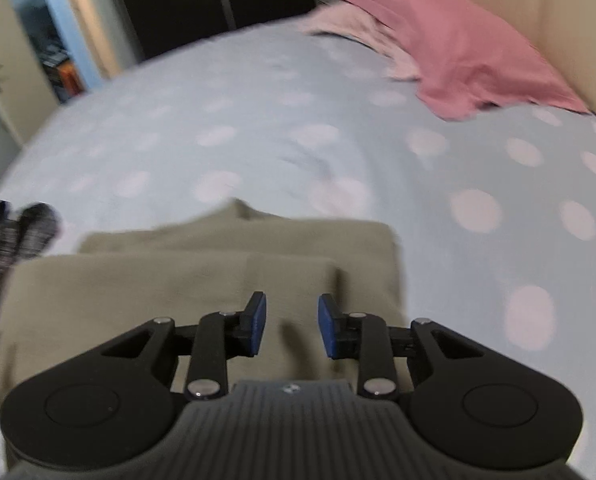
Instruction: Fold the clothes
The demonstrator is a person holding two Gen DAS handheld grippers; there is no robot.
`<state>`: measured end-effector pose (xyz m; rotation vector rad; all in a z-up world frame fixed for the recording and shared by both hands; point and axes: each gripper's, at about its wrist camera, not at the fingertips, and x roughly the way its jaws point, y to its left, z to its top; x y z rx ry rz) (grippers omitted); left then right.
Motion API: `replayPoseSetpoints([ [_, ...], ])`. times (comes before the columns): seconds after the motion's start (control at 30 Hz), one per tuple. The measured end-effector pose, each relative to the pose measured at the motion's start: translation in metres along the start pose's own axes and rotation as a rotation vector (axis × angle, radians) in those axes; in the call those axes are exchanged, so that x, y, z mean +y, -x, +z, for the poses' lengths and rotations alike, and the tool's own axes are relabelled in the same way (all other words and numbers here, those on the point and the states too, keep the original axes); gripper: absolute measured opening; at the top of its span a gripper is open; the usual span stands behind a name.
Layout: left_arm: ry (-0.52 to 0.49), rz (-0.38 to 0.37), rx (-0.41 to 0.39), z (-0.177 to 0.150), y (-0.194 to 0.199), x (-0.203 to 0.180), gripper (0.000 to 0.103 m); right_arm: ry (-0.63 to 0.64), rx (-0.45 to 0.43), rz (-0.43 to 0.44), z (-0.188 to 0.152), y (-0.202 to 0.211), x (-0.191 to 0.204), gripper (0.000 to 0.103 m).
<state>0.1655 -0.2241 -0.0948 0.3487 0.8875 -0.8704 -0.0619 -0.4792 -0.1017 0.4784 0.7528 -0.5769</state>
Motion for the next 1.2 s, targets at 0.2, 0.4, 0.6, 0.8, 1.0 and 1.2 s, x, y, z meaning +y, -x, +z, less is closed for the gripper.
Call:
replayPoseSetpoints([
  [0.2, 0.03, 0.013, 0.033, 0.009, -0.044, 0.0, 0.022, 0.132, 0.038, -0.008, -0.003, -0.045, 0.027, 0.031],
  [0.4, 0.063, 0.017, 0.097, 0.002, -0.081, 0.009, 0.021, 0.173, 0.106, -0.065, -0.016, -0.081, 0.02, 0.028],
  [0.6, 0.054, 0.041, 0.108, 0.001, -0.082, 0.004, 0.021, 0.165, 0.126, -0.071, -0.014, -0.092, 0.018, 0.028],
  [0.8, 0.002, 0.064, 0.086, -0.002, -0.048, 0.001, 0.023, 0.181, 0.107, -0.094, -0.014, -0.068, 0.024, 0.041],
  [1.0, -0.048, 0.085, 0.088, -0.023, 0.013, -0.002, 0.049, 0.158, 0.087, -0.093, -0.018, -0.014, 0.009, 0.05],
  [1.2, -0.035, 0.061, 0.111, -0.062, 0.061, 0.003, 0.049, 0.237, 0.182, -0.037, -0.047, 0.033, -0.002, 0.059],
])
